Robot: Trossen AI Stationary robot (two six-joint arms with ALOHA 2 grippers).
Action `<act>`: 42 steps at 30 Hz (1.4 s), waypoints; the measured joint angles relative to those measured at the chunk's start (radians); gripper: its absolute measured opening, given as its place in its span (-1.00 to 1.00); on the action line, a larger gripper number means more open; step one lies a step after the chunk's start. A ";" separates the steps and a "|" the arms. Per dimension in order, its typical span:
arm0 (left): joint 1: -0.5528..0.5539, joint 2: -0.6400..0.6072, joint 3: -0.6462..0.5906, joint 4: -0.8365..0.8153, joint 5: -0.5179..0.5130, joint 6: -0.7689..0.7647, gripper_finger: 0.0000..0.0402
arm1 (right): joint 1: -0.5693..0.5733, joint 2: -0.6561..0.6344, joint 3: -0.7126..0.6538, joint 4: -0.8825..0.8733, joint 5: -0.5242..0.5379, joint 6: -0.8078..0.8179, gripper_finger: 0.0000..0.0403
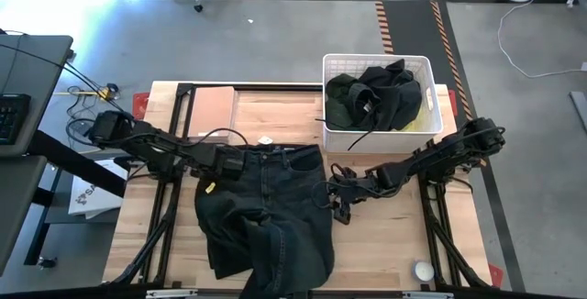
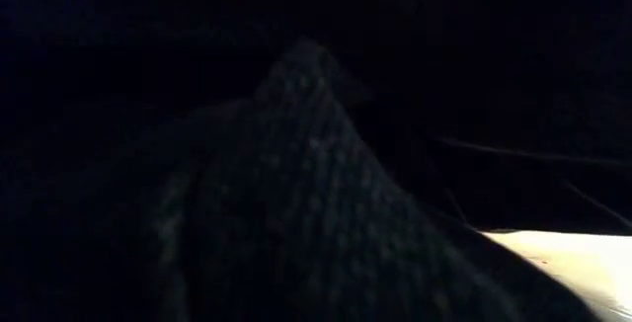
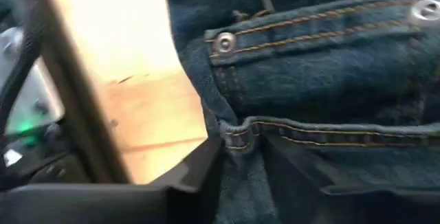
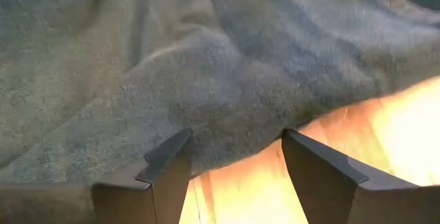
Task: Sort clothes
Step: Put the dark blue jeans into the white laundry bin
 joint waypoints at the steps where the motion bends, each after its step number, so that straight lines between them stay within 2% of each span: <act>1: -0.001 -0.003 0.013 0.008 -0.014 0.017 -0.55 | -0.003 0.004 0.000 -0.007 -0.001 0.012 0.09; 3: -0.008 -0.007 0.043 0.041 -0.057 0.061 -0.79 | -0.013 0.024 0.000 -0.015 -0.013 0.034 0.09; 5: -0.017 -0.027 0.066 0.062 -0.093 0.091 -0.93 | -0.024 0.057 0.000 -0.008 -0.034 0.053 0.09; 10: -0.040 -0.063 0.132 0.227 -0.174 0.178 -0.97 | -0.043 0.163 0.004 0.100 -0.071 0.045 -0.03; 14: -0.069 -0.080 0.205 0.373 -0.261 0.259 -0.97 | -0.039 0.199 0.003 0.217 -0.096 0.043 -0.39; 17: -0.094 -0.083 0.263 0.496 -0.318 0.343 -0.98 | -0.028 0.185 -0.002 0.256 -0.103 0.002 -0.78; 19: -0.109 -0.083 0.290 0.583 -0.340 0.398 -0.98 | -0.019 0.156 -0.003 0.277 -0.074 -0.033 -0.94; 23: -0.134 -0.079 0.304 0.748 -0.367 0.500 -0.98 | 0.004 0.042 -0.002 0.296 0.030 -0.083 -0.93; 27: -0.152 -0.059 0.304 0.799 -0.427 0.514 -0.98 | 0.029 -0.095 0.004 0.328 0.120 -0.179 -0.97; 32: -0.167 -0.003 0.304 0.843 -0.472 0.515 -0.98 | 0.023 -0.199 0.085 0.330 0.149 -0.314 -0.98; 38: -0.172 0.104 0.303 0.997 -0.453 0.533 -0.98 | -0.011 -0.168 0.252 0.296 0.146 -0.465 -0.99; 42: -0.193 0.137 0.302 1.061 -0.384 0.563 -0.98 | -0.044 -0.086 0.323 0.182 0.139 -0.460 -0.99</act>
